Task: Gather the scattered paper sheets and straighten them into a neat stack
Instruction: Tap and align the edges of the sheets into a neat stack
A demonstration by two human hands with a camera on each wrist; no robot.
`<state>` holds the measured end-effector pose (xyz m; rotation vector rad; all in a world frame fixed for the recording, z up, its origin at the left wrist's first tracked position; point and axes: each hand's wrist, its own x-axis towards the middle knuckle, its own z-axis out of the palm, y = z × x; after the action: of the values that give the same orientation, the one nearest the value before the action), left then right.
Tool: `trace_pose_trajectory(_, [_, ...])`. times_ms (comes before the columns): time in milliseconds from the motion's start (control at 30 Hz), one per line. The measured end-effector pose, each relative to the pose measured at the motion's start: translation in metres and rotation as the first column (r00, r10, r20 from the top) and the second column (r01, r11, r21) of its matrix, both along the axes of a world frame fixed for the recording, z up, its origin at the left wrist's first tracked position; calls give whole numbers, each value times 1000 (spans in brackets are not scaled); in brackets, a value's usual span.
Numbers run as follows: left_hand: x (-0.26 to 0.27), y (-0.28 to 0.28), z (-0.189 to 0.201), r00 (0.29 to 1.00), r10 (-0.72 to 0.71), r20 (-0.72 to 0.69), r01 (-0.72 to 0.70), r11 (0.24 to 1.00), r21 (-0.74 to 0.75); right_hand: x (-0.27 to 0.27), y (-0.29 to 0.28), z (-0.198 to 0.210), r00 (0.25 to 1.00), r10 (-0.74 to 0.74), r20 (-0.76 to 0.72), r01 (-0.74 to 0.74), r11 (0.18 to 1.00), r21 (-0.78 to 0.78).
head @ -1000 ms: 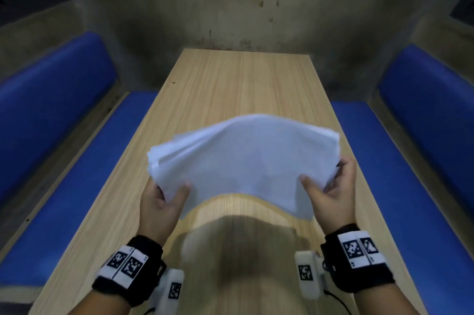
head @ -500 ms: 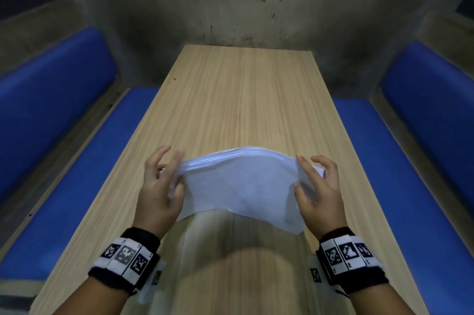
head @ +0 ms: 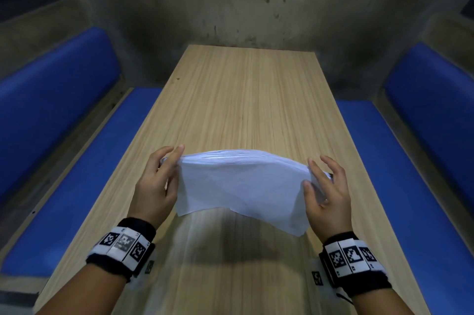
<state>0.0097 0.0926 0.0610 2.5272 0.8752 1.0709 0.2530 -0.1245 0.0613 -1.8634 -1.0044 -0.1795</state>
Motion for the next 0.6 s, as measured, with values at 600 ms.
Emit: trace_pose_trajectory(600, [22, 0, 35, 872, 151, -466, -71, 980, 184, 7, 2, 3, 804, 60, -591, -7, 996, 91])
